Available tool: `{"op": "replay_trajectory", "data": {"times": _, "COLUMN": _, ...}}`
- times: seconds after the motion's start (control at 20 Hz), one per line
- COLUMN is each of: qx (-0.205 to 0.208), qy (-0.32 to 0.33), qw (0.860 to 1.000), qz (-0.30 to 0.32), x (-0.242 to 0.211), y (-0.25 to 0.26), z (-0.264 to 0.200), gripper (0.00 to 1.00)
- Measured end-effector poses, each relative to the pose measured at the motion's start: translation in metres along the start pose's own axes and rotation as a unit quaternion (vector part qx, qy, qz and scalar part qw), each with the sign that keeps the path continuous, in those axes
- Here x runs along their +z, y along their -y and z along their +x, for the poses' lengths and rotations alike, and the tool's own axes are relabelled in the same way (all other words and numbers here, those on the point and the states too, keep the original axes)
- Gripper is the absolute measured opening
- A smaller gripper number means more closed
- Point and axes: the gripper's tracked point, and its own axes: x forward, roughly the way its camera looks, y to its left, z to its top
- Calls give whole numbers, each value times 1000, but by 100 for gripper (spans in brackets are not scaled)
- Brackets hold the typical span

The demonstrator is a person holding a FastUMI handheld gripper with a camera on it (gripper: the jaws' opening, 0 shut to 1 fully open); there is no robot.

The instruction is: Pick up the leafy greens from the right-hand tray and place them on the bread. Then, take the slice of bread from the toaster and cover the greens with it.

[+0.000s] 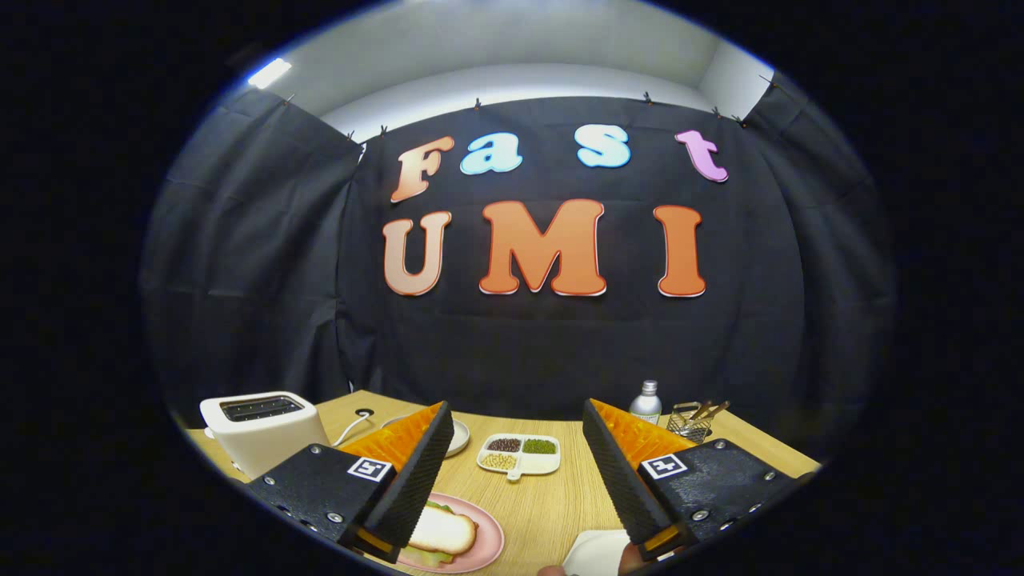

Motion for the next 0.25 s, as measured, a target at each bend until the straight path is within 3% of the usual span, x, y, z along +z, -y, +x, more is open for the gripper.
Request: {"op": "replay_trajectory", "data": {"times": 0.25, "qx": 8, "qy": 16, "qw": 1000, "qz": -26, "x": 7, "y": -7, "z": -10, "gripper": 97}}
